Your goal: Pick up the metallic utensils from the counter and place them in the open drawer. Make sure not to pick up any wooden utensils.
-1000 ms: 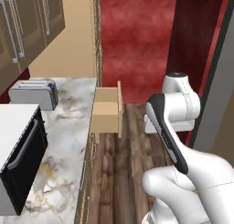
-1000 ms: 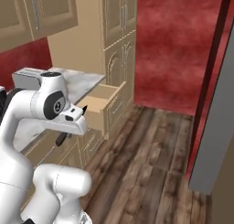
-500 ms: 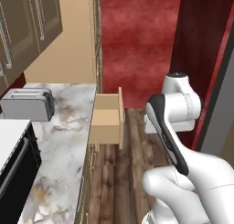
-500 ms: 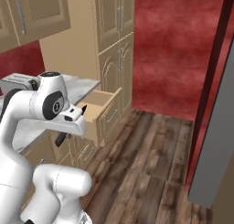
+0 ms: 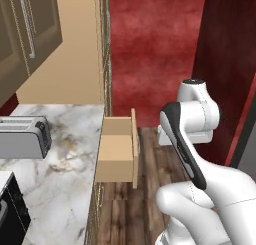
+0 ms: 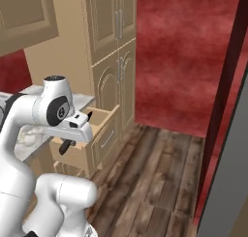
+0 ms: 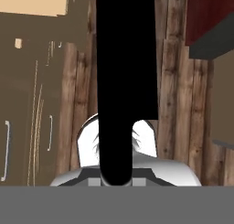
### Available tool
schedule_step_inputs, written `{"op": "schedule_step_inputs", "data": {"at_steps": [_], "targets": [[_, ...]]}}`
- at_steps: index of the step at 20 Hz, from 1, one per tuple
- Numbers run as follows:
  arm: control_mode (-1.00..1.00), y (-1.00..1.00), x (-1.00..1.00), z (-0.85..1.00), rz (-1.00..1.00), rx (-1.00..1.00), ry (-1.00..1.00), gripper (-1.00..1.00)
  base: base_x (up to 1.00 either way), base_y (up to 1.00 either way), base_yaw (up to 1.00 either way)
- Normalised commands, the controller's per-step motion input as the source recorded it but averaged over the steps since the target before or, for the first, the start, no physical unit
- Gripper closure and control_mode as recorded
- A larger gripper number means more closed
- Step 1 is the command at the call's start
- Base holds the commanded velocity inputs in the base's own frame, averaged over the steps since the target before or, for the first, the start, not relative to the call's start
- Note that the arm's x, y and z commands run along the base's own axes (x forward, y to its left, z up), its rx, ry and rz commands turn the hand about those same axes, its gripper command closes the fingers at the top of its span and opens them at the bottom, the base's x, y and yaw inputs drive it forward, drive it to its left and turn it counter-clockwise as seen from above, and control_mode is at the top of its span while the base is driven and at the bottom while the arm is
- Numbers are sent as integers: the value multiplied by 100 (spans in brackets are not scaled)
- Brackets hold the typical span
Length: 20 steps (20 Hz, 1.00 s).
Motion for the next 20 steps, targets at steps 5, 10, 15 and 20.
{"op": "schedule_step_inputs", "data": {"at_steps": [5,10,15,20], "targets": [[100,0,0,0,0,0,0,100,49,20,0],[100,0,0,0,0,0,0,100,29,25,0],[100,0,0,0,0,0,0,100,30,26,0],[100,0,0,0,0,0,0,100,47,30,0]]}}
